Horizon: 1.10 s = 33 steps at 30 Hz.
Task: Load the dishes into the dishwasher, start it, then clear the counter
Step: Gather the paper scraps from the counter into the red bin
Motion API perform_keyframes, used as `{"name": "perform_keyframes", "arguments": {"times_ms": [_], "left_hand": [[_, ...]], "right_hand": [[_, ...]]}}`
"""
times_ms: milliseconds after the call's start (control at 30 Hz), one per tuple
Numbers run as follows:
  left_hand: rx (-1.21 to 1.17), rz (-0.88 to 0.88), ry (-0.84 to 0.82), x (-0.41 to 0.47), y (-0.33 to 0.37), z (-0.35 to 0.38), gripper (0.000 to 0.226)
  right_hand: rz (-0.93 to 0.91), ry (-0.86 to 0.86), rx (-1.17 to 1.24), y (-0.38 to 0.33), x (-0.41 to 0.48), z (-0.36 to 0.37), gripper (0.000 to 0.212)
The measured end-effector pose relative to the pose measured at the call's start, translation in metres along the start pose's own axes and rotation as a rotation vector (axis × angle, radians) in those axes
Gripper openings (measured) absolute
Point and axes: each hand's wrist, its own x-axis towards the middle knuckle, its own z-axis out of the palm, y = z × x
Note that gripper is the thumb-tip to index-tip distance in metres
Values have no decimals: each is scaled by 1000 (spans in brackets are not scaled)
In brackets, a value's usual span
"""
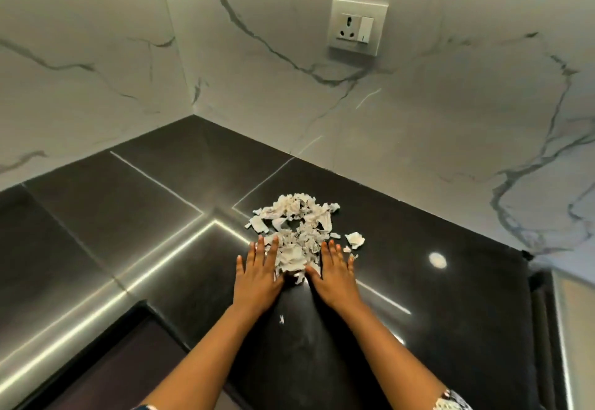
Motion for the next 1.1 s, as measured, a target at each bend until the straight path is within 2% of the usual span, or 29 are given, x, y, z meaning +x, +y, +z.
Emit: {"name": "perform_keyframes", "arguments": {"times_ms": [67,133,200,233,333,400,467,500,600,667,733,800,833,900,1000,1033,1067,1100], "left_hand": [[-61,29,-10,21,-4,-7,98],[-99,67,12,33,-12,-18,111],[-145,44,24,41,-28,-29,120],[-198,3,33,45,-38,-32,122],[-361,-118,54,75,-57,-40,119],[-402,-118,40,104,-53,-43,120],[-365,-19,-6,126,-42,-42,119],[-361,37,-35,131,-36,-43,118],[-567,90,-90,150,-31,-49,110],[-686,64,-120,173,-26,-59,105],[-610,96,-177,197,-15,-66,101],[-490,196,-240,212,-6,-67,111],[-433,231,-263,213,-2,-69,108],[-360,279,-309,203,0,-68,81],[-344,345,-333,176,-4,-67,77],[-369,342,-347,163,-4,-68,66],[-387,344,-353,153,-5,-69,60],[-411,352,-352,146,-8,-66,70]], "right_hand": [[-38,81,203,2,11,-8,65],[-41,282,357,8,11,-19,51],[31,410,356,24,13,-25,45],[103,395,323,33,16,-27,48],[309,213,223,48,42,-29,65],[260,134,195,39,68,-26,76],[132,73,189,24,88,-23,91],[106,79,259,19,94,-24,93],[241,257,597,20,123,-38,60],[281,231,640,25,148,-52,55],[201,51,535,25,171,-60,56],[107,-105,382,24,183,-59,56],[67,-151,343,23,181,-58,56],[13,-200,326,25,169,-53,59],[-41,-223,336,25,137,-46,60],[-43,-232,344,21,124,-47,60],[-44,-230,356,18,113,-48,69],[-58,-210,375,13,100,-50,85]]}}
